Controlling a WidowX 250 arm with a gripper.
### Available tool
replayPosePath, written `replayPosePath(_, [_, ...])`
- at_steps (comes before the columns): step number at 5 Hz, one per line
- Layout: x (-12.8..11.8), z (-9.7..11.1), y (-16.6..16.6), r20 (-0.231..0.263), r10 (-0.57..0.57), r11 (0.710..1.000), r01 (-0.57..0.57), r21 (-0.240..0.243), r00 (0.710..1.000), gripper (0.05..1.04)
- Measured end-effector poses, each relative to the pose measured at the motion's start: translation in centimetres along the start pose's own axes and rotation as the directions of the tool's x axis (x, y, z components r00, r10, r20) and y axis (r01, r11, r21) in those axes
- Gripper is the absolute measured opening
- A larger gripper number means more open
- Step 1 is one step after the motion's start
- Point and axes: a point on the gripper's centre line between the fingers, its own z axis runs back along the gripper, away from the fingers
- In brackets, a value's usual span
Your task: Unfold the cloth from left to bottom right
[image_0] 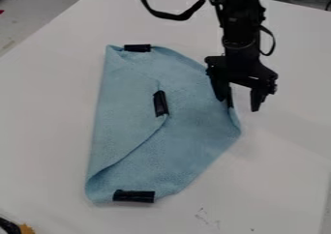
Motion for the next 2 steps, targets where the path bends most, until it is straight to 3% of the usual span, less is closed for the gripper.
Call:
replayPosePath(1, [0.3, -0.3, -2.4, -0.046, -0.033, 0.999, 0.033, -0.011, 0.998, 1.003])
replayPosePath(2, [1.8, 0.4, -4.0, -0.031, -0.098, 0.995, 0.099, 0.007, 0.995, 0.999])
